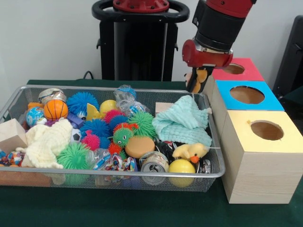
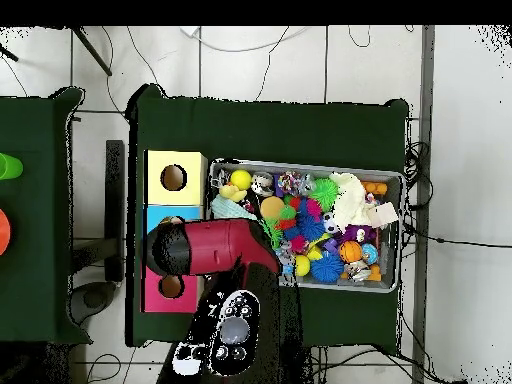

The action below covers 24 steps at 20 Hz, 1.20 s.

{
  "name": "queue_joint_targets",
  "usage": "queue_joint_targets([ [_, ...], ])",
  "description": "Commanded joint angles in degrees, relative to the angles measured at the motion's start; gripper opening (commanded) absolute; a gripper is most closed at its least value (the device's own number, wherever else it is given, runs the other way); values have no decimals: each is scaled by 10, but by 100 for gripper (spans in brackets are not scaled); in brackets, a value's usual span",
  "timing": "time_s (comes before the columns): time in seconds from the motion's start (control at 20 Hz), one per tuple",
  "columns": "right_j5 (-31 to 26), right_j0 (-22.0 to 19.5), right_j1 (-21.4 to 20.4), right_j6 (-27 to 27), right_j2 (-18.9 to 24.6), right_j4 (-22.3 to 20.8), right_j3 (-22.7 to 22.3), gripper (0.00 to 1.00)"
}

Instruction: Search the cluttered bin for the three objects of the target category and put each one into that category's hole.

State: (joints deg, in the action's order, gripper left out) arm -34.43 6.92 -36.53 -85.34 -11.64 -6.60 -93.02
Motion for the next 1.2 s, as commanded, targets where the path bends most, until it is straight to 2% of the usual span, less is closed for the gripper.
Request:
queue_joint_targets([
  [0.05,-61,15,26,-171,-9,41,35,0],
  [0.3,-62,25,34,-168,-21,51,42,0],
  [0.95,-74,81,67,-195,-58,88,69,0],
  [1.2,-109,103,63,-206,-71,110,84,0],
])
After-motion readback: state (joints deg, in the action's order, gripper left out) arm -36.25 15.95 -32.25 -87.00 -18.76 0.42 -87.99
